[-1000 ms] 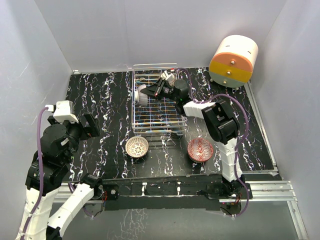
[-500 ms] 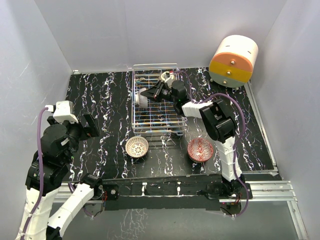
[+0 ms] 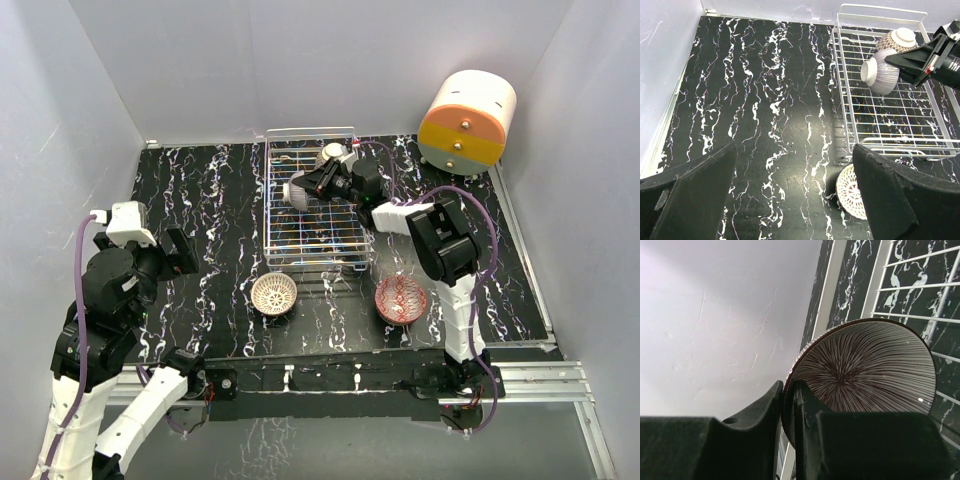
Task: Load the bowls into the dish rack
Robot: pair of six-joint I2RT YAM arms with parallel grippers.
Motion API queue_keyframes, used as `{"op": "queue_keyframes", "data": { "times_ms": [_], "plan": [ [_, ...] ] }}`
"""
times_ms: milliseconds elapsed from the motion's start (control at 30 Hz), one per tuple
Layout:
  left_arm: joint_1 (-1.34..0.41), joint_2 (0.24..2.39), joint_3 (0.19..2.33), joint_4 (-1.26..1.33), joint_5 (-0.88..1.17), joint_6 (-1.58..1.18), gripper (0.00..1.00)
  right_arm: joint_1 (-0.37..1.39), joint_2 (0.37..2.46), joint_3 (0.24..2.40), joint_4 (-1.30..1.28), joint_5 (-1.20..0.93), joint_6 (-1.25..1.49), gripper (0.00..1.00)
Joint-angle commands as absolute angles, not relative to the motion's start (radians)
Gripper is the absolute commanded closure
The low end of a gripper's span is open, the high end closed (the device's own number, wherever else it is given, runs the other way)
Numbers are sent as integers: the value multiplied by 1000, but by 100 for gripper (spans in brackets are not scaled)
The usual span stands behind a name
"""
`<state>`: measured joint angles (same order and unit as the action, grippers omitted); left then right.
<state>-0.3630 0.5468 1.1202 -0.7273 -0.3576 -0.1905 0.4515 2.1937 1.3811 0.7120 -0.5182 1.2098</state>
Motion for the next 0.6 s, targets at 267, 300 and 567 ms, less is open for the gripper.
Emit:
{"op": "queue_keyframes", "data": {
  "times_ms": [267, 300, 567],
  "plan": [
    [-367, 551, 1149, -733, -366, -181, 3, 419, 2195, 1296, 780, -531, 1259, 92],
    [-367, 553, 1150, -735, -367, -181, 3, 418, 2204, 1297, 829, -548, 1284, 92],
    [-367, 560, 1152, -732, -366, -189, 3, 443, 2216, 1360, 987, -620, 1417, 92]
  ]
}}
